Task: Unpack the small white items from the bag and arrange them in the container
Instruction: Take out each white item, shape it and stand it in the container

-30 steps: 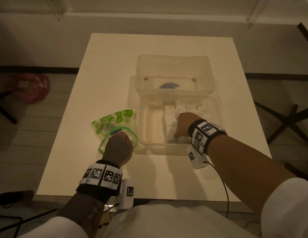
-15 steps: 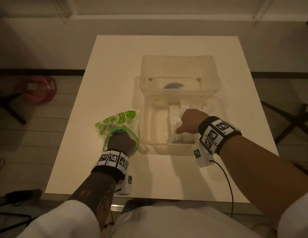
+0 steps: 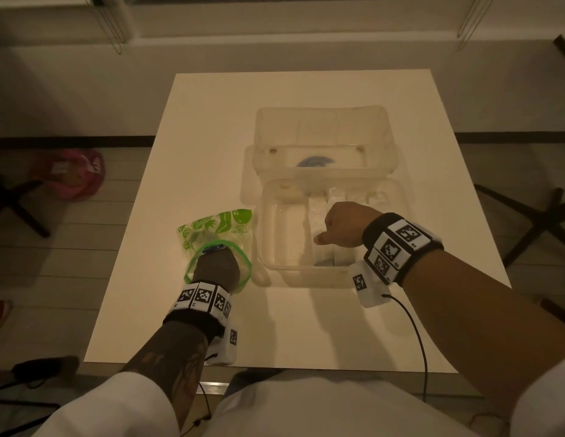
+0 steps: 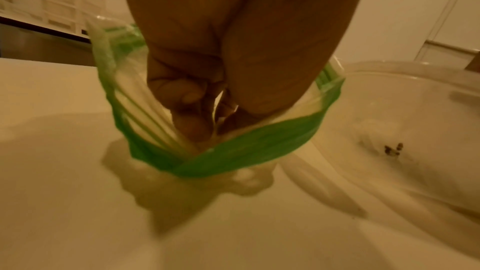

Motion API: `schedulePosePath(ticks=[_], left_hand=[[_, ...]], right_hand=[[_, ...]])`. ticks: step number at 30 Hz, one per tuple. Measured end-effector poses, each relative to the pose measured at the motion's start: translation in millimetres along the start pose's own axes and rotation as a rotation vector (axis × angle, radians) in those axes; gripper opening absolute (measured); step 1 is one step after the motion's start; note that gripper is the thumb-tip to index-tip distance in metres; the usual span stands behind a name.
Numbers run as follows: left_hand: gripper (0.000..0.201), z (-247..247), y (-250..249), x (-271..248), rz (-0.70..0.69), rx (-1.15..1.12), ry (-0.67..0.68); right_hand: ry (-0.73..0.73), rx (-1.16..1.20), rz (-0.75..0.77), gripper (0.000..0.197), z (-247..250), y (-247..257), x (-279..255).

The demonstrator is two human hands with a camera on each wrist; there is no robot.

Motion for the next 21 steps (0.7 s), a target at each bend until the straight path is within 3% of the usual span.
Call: schedulePosePath(ticks=[2,5,6,9,15,18,21], left_hand=[[0.032,4,-4,-3,-0.056,0.054,0.001],[0.032,15,-19,-7,-0.288,0.239,-0.122],[0.029,19,-18,-9,-0.295,0.283,-0.139],[0.012,27,-16,-21,-0.263,0.218,-0.057],[0.017,65,-17,-42,-0.328,0.093,-0.165],[0.005,86,-24,-52,-0.402,-0.092,-0.214],[0.006,104,-42,-58,-0.455,-0.262,-0.218]], right_hand=[[0.005,-0.010,0.033,0.046,1,4,-5],[0.005,-0.003,0.068,0.043,4,6,-11],[0.002,0.007,0.077,0.041,5,6,-12],[0.000,0.050,0.095,0.037,8,6,-13],[-0.008,0.118,0.146,0.030,13,14,-19],[-0.066,0.196,0.225,0.025,21,23,-25],[-0.114,0.302,0.348,0.020,34,42,-36]])
Point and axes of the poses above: each hand's wrist, its own x-axis towards the middle knuckle, its own z-axis out of the back of the hand, y = z × x, the point moved 7 cm from there along x, towards the middle knuckle, and after that the axes turned 4 degrees about -z, right-handed, at the moved point
